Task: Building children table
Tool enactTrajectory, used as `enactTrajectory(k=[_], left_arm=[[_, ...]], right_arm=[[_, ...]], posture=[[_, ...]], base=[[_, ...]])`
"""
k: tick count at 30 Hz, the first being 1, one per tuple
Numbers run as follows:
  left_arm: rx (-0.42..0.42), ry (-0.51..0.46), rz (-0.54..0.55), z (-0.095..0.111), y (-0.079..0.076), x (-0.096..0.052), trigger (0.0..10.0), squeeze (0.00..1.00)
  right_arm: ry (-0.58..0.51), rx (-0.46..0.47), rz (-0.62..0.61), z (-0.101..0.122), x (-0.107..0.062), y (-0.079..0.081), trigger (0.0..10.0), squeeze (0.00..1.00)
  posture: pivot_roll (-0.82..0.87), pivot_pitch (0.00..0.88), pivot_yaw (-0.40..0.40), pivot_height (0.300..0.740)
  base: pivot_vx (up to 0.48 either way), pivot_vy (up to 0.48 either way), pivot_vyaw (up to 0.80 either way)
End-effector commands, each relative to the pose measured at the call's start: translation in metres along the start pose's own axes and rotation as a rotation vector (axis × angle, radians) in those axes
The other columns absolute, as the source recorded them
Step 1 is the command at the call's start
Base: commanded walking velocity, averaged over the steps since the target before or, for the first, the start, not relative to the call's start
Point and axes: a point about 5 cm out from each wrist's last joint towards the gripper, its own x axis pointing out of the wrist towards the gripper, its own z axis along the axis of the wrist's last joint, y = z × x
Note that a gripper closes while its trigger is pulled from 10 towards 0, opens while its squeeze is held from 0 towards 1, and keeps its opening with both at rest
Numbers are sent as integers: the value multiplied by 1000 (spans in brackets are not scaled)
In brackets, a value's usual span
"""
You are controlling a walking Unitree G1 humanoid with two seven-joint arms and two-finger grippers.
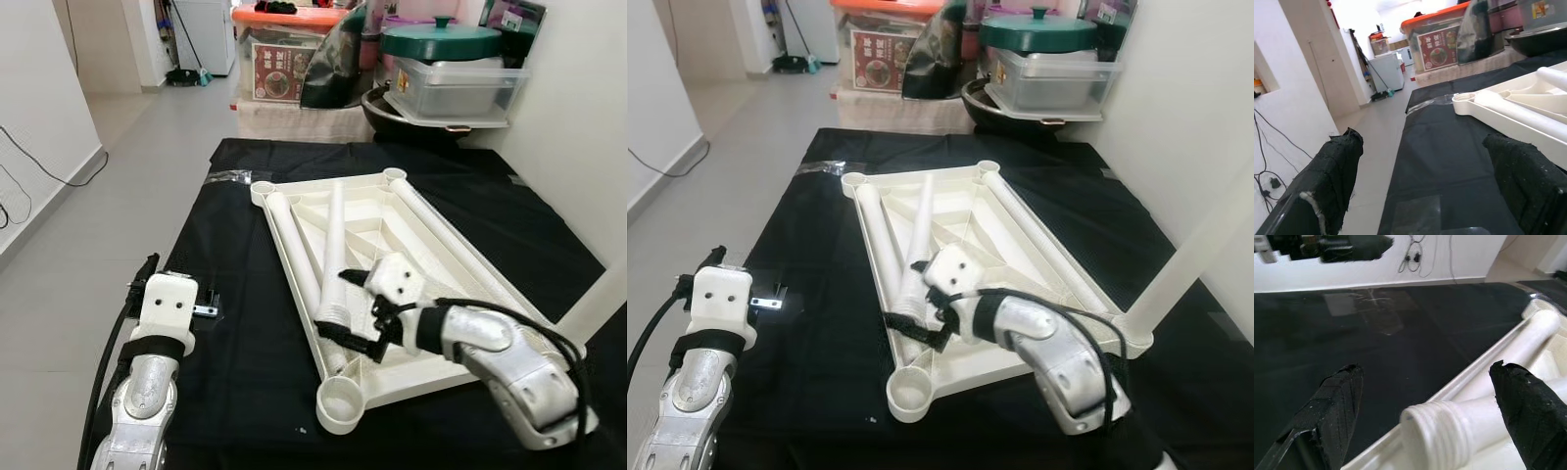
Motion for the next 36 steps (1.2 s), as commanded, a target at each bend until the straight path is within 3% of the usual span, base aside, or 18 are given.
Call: enactTrajectory(k=[1, 7, 18, 25, 34, 36], left_arm=[[-6, 23, 0, -4, -2, -1, 10000, 0], [-7, 27, -3, -5, -3, -1, 10000, 0], [-6, 31, -4, -6, -4, 1, 10000, 0], [-5, 32, -5, -7, -5, 1, 10000, 0], [-6, 37, -12, -8, -6, 0, 10000, 0], [-5, 40, -12, -9, -6, 0, 10000, 0]], right_arm=[[3, -22, 27, 1, 0, 5, 10000, 0], [61, -25, 35, -8, 2, 12, 10000, 0], [224, -94, -100, -34, 6, -1, 10000, 0], [220, -75, -227, -33, 10, -12, 10000, 0], [222, -52, -295, -35, 12, -15, 10000, 0], [258, -48, -373, -41, 11, -21, 10000, 0]], posture=[[107, 0, -74, 740], [100, 0, -71, 740], [100, 0, -68, 740], [101, 0, -68, 740], [96, 0, -63, 740], [98, 0, -65, 740]], base=[[0, 0, 0], [0, 0, 0], [0, 0, 0], [0, 0, 0], [0, 0, 0], [0, 0, 0]])
